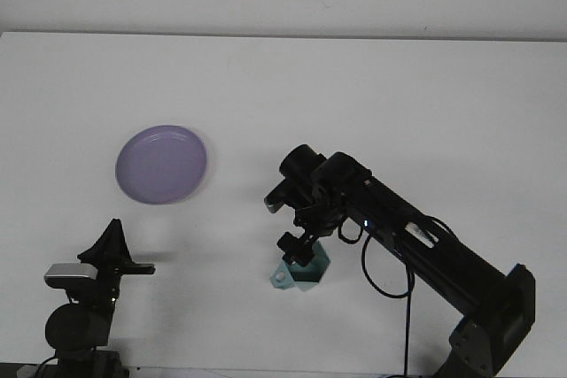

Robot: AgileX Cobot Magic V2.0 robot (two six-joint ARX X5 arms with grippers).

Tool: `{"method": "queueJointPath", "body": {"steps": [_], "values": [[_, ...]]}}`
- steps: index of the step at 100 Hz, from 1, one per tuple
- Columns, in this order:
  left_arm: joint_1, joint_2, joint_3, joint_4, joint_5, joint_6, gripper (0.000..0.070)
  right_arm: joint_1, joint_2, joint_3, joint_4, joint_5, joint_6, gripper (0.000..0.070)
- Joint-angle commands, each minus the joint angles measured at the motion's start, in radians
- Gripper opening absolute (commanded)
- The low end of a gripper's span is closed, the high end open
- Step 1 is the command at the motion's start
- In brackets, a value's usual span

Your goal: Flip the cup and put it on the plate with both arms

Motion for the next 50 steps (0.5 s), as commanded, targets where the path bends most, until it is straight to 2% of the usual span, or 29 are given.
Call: {"method": "queueJointPath", "body": {"steps": [1, 23, 37, 50], "values": [[-0.002, -0.001, -0.014, 0.017, 0.0, -0.029, 0.0012, -0.002, -0.028, 0.068, -0.023, 0.027, -0.001, 0.0483], [-0.002, -0.001, 0.018, 0.013, 0.013, -0.155, 0.0012, -0.065, -0.201, 0.105, 0.047, 0.139, 0.074, 0.0484], [-0.002, 0.023, 0.073, 0.002, 0.126, -0.224, 0.0012, -0.121, -0.382, 0.043, 0.208, 0.19, 0.095, 0.0483], [-0.002, 0.112, 0.172, -0.077, 0.23, -0.23, 0.0012, -0.177, -0.583, -0.13, 0.388, 0.231, 0.097, 0.0482]]}}
